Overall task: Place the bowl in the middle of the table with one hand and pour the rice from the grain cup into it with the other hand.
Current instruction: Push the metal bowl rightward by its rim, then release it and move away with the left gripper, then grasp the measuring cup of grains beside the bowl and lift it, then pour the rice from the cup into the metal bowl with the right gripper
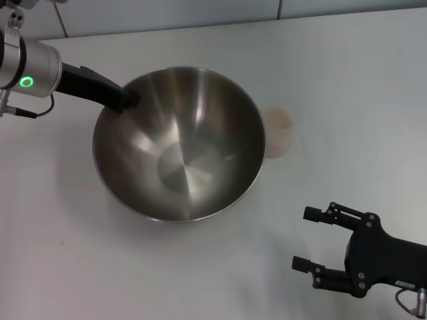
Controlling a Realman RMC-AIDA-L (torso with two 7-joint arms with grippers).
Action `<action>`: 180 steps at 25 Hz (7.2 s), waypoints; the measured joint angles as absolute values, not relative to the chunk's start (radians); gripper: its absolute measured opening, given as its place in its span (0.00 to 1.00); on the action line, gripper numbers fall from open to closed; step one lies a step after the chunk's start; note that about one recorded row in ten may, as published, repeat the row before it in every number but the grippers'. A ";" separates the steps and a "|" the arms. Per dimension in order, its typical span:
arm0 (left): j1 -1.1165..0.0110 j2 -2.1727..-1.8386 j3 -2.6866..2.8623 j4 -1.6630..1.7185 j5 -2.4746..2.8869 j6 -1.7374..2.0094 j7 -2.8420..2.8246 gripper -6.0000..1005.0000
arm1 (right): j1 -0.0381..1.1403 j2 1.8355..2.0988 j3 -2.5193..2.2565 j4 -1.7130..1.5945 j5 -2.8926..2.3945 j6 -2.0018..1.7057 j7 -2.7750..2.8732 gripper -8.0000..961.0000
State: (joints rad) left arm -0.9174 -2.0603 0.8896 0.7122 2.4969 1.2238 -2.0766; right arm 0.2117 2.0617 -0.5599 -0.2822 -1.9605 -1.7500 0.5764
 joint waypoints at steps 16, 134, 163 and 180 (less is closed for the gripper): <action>-0.896 -2.061 0.920 0.748 2.488 1.203 -2.079 0.30 | 0.212 2.062 -0.560 -0.282 -1.960 -1.739 0.577 0.73; -0.355 -2.063 1.092 1.174 1.950 1.488 -1.557 0.81 | 0.522 2.086 0.244 0.267 -1.982 -1.465 -0.695 0.02; -0.364 -2.063 1.092 1.184 1.950 1.497 -1.560 0.81 | 0.503 2.092 0.238 0.396 -2.224 -1.358 -1.674 0.04; -0.367 -2.062 1.092 1.184 1.951 1.505 -1.565 0.81 | 0.487 2.092 0.238 0.461 -2.225 -1.267 -2.318 0.04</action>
